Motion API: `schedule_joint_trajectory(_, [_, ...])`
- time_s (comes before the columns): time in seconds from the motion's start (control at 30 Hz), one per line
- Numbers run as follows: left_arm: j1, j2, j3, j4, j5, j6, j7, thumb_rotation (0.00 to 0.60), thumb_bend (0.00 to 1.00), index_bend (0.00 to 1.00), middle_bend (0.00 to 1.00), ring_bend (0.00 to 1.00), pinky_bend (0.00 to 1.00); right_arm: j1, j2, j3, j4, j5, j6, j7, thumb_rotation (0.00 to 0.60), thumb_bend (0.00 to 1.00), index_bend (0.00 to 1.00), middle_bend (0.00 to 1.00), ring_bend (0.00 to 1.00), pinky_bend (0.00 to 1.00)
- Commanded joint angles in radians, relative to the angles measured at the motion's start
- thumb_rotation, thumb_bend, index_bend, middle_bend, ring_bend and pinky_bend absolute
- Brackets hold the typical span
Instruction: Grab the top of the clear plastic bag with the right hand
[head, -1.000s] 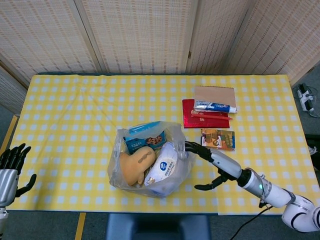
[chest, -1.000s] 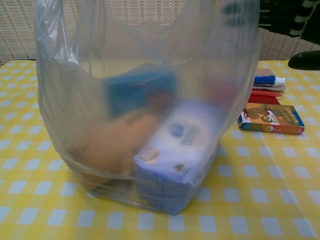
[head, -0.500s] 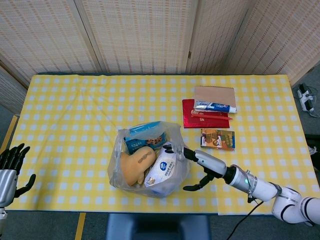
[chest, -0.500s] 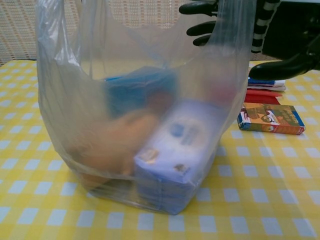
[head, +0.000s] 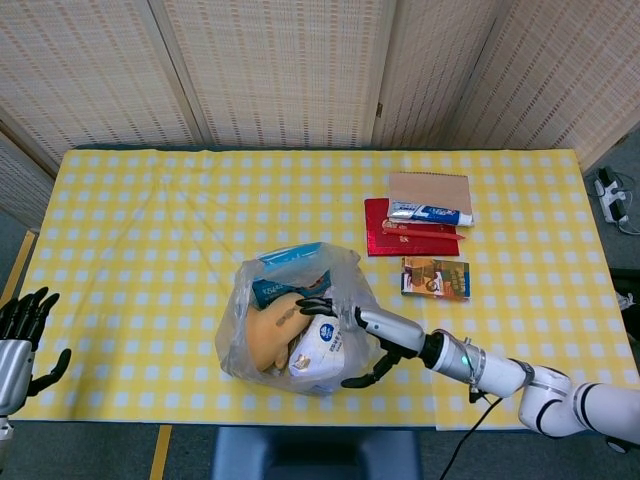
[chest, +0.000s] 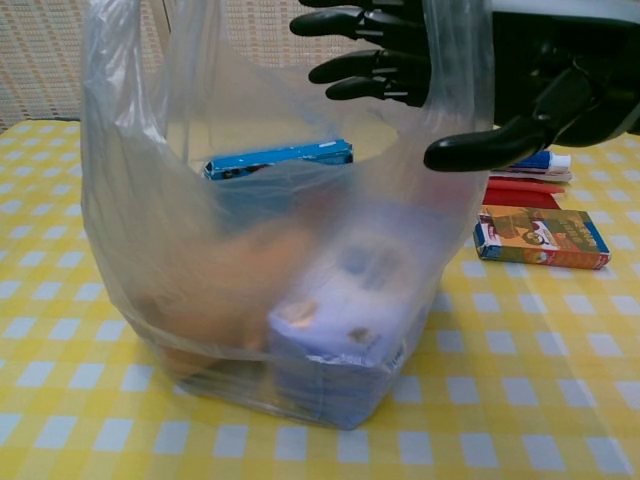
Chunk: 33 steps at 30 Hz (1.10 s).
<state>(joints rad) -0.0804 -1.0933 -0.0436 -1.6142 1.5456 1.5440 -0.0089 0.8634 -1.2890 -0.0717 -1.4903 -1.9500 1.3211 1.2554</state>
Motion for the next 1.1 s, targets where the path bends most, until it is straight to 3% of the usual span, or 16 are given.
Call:
schedule_joint_trajectory(0.03, [0.001,0.001,0.0,0.0,0.001,0.003,-0.002,0.6,0.42,0.05,0.06,0.02,0.0,0.02,-0.019,0.006,-0.004,0.014,-0.021,0.0,0.6,0.26,0.0,0.05,0.09,0.0])
schedule_joint_trajectory(0.6, [0.013,0.019,-0.002,0.001,0.002,0.022,-0.044,0.6,0.42,0.05,0.06,0.02,0.0,0.14,-0.094,0.029,0.012,0.09,-0.122,0.194,0.6,0.24,0.0,0.04,0.06,0.0])
schedule_joint_trajectory(1.1, [0.028,0.033,-0.003,0.005,0.01,0.049,-0.081,0.6,0.43,0.05,0.06,0.02,0.0,0.21,-0.16,0.047,0.041,0.137,-0.2,0.182,0.6,0.24,0.0,0.04,0.06,0.0])
